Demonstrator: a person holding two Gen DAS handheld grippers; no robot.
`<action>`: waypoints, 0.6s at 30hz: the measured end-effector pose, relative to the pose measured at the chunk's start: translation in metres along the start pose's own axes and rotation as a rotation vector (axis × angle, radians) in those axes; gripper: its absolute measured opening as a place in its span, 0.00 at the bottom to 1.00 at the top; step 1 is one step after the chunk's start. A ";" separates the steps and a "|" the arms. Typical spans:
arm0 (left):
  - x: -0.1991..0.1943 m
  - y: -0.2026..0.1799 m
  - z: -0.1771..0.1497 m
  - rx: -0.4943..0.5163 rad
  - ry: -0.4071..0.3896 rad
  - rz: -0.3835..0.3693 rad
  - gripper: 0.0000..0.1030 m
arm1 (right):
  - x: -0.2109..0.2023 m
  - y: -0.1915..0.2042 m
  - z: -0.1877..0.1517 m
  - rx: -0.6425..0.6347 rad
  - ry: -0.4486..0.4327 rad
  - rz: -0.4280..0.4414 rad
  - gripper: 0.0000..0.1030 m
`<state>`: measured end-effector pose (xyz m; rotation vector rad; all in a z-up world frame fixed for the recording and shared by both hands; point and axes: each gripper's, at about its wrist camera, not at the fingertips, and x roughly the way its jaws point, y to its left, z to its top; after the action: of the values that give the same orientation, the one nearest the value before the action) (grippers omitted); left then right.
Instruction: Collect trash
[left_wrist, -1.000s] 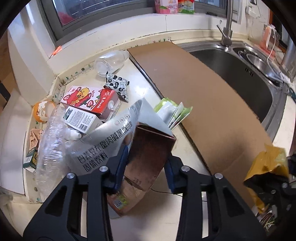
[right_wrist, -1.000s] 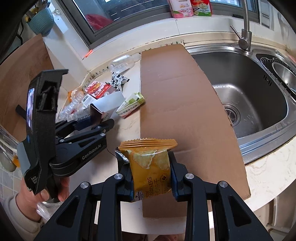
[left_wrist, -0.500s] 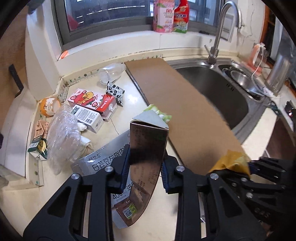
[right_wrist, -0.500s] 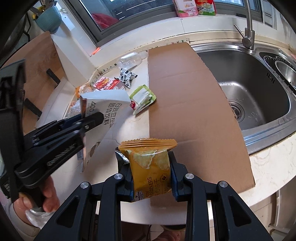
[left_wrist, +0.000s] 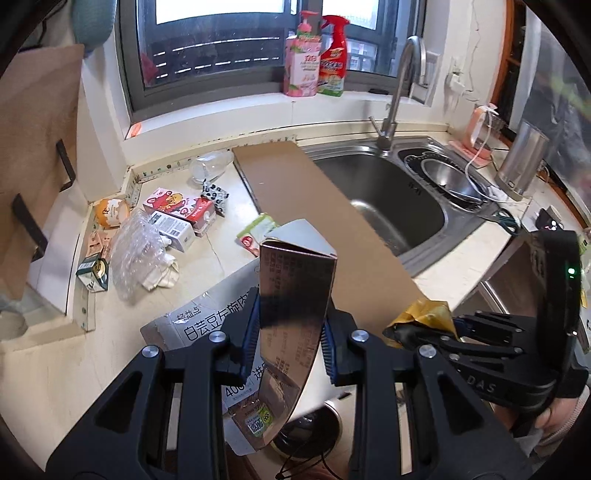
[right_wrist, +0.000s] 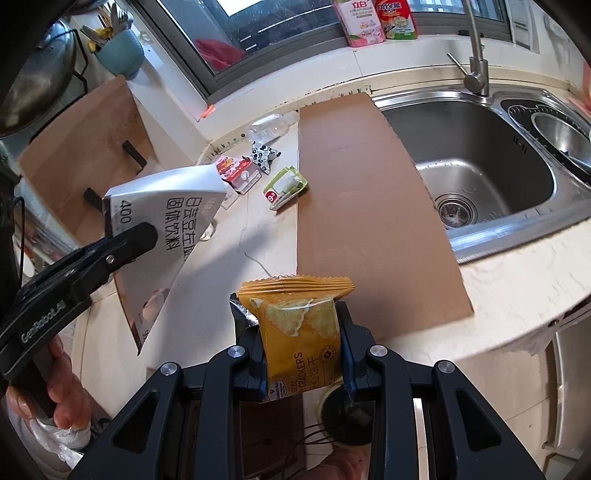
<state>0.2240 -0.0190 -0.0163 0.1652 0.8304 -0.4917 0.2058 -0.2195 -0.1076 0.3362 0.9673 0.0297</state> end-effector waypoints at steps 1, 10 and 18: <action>-0.007 -0.006 -0.004 0.004 -0.005 0.001 0.25 | -0.006 -0.002 -0.005 0.001 -0.002 0.007 0.28; -0.064 -0.072 -0.043 0.023 -0.024 -0.001 0.25 | -0.065 -0.025 -0.058 -0.013 -0.010 0.056 0.28; -0.099 -0.129 -0.092 0.017 -0.009 -0.023 0.25 | -0.106 -0.054 -0.112 -0.020 0.009 0.079 0.28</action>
<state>0.0445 -0.0668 0.0016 0.1690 0.8202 -0.5206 0.0482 -0.2594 -0.0970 0.3559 0.9613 0.1134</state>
